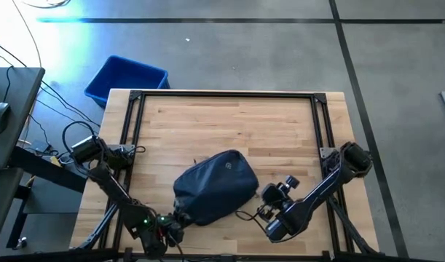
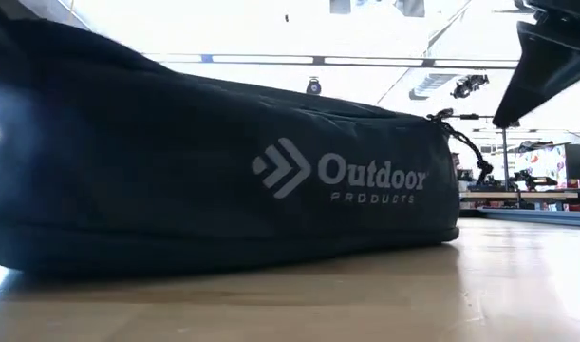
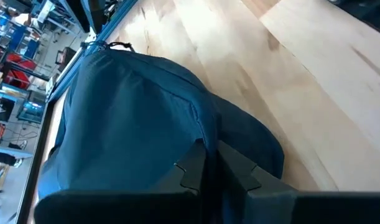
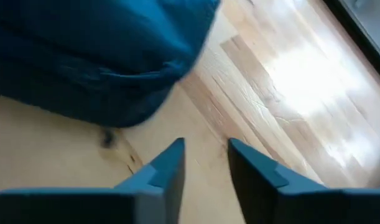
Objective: Unpack backpack
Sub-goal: Close the black backpack, then move the black backpack to the center of the table
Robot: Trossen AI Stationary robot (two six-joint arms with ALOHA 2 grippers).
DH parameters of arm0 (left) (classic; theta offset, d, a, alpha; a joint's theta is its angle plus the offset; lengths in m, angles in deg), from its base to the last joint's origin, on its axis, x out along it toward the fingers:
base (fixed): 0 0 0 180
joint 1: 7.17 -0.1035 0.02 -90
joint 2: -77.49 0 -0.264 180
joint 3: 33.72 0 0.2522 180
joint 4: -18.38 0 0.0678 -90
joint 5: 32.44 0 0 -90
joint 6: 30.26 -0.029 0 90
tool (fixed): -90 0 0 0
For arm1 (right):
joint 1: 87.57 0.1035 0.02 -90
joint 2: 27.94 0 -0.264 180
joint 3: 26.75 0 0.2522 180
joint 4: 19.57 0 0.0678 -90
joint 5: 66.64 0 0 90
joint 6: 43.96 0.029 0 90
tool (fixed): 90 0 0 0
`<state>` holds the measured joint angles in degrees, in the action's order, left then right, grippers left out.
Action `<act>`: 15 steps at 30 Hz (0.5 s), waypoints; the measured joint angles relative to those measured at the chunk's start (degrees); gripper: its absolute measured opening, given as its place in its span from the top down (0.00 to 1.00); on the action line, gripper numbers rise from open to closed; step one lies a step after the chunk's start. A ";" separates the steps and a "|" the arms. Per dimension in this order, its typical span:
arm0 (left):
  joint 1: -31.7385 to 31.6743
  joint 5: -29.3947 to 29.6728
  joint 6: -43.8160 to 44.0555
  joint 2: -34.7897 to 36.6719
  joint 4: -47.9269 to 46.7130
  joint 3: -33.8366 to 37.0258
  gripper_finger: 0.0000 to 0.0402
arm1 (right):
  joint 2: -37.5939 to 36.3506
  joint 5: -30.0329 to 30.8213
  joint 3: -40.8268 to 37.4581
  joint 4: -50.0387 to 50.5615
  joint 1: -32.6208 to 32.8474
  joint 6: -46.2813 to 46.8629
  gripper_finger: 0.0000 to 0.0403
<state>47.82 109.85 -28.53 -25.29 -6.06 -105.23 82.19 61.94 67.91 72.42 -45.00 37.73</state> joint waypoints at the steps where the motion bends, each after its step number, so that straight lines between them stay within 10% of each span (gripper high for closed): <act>1: 0.13 0.12 0.17 0.00 -0.56 0.00 0.98 | 0.00 -0.10 0.00 0.97 0.15 0.64 0.67; 15: 3.33 10.47 12.36 7.10 -5.88 -2.14 0.98 | 0.00 17.10 -0.26 -16.70 -0.67 -17.06 0.58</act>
<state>51.15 120.32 -16.17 -18.19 -11.93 -107.37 82.19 79.03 67.65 55.71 -45.66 20.67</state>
